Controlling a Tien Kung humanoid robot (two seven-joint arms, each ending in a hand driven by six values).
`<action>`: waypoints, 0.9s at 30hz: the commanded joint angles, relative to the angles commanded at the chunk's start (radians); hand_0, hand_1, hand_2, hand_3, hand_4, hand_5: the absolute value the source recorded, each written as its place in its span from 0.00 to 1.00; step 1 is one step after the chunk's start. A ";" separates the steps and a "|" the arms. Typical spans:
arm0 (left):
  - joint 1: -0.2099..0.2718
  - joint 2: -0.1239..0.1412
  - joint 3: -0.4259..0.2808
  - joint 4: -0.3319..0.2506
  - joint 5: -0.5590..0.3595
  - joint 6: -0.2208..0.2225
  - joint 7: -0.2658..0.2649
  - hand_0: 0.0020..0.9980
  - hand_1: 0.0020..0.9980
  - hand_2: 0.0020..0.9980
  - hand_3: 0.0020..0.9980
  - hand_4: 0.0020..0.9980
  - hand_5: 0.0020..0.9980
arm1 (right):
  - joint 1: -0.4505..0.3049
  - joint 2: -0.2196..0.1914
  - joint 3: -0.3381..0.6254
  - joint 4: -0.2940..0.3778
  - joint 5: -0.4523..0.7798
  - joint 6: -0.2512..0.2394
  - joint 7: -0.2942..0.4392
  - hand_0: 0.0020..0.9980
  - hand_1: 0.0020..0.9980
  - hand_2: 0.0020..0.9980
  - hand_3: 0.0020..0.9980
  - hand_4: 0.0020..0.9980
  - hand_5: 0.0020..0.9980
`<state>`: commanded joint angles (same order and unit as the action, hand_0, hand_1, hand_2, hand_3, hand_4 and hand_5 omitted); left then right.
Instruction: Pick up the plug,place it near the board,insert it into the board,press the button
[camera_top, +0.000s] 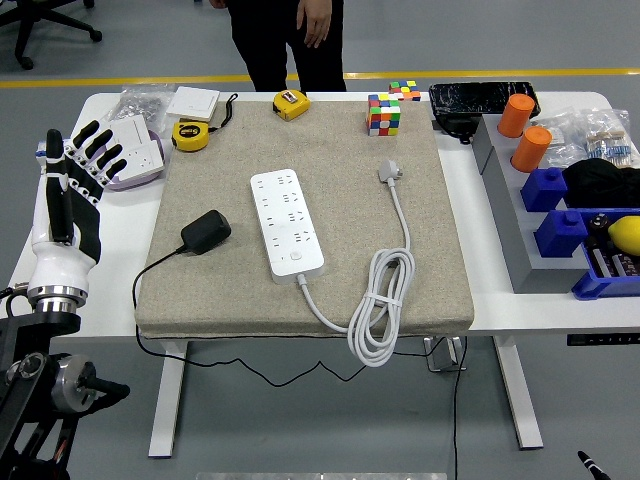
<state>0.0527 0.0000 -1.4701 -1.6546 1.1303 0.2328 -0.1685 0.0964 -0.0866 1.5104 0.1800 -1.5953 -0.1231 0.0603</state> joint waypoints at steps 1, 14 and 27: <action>0.000 0.000 0.000 0.000 0.000 0.000 0.000 0.76 0.80 0.83 0.82 1.00 1.00 | 0.000 0.000 -0.001 0.000 0.000 0.000 0.000 0.90 0.88 0.84 0.84 1.00 1.00; -0.004 0.000 -0.001 -0.001 0.000 0.000 0.000 0.76 0.80 0.82 0.82 1.00 1.00 | 0.003 0.000 0.005 0.000 0.000 -0.001 0.000 0.90 0.88 0.84 0.84 1.00 1.00; -0.010 0.000 -0.007 0.007 0.082 0.005 0.033 0.76 0.81 0.81 0.81 1.00 0.68 | 0.008 0.002 0.009 0.000 0.001 -0.002 0.000 0.90 0.88 0.84 0.84 1.00 1.00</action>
<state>0.0425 0.0000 -1.4773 -1.6479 1.2126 0.2377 -0.1356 0.1043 -0.0848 1.5190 0.1800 -1.5941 -0.1248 0.0607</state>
